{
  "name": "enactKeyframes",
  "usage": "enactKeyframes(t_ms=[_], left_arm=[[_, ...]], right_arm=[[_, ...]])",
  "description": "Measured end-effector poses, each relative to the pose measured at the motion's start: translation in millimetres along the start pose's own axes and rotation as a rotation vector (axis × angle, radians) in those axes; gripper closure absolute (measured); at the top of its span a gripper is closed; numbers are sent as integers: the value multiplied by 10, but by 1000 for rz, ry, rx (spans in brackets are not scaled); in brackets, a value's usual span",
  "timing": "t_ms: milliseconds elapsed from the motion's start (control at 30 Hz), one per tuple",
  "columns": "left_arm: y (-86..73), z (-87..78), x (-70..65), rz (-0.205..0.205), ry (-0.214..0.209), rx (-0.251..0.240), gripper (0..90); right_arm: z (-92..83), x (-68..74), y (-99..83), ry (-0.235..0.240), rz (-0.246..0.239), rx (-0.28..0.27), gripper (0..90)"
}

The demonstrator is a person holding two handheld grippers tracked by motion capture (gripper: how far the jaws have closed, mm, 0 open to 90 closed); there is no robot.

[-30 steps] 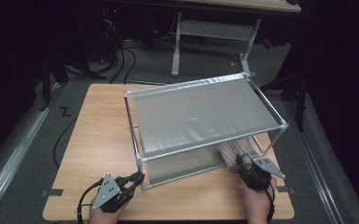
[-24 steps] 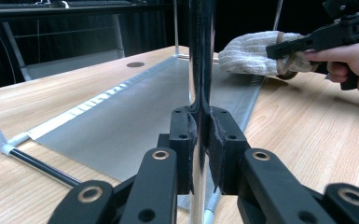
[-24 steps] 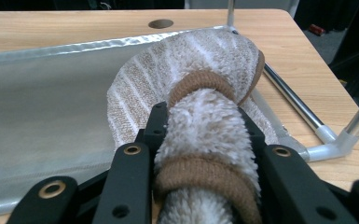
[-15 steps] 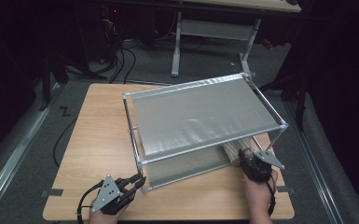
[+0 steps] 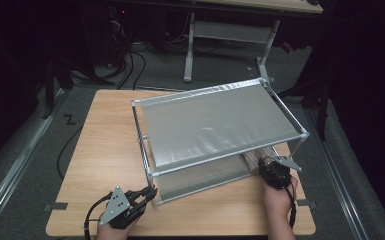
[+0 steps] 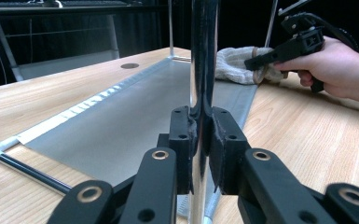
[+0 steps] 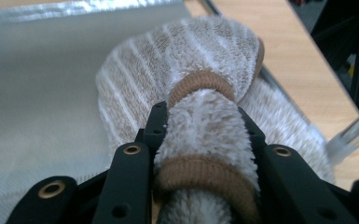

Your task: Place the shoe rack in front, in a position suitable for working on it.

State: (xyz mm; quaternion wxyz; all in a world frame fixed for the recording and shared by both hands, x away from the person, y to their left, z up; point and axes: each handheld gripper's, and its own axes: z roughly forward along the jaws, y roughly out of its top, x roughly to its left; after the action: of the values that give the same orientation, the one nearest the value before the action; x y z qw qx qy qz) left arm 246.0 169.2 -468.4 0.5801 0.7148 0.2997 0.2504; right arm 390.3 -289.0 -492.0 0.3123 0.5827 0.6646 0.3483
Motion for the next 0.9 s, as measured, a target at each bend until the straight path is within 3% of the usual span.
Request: enactKeyframes(t_ms=[200,400,900], left_arm=[[-2,0,-7,1,-9,0,799],[-1,9,-30,7,-21,-3,799],[5,30,-39,10,-34,-4,799]], right_arm=[[10,40,-27,31,5,26,658],[-8,134,-30,60,-30,36,657],[-130,717,-124,155,-111,41,657]])
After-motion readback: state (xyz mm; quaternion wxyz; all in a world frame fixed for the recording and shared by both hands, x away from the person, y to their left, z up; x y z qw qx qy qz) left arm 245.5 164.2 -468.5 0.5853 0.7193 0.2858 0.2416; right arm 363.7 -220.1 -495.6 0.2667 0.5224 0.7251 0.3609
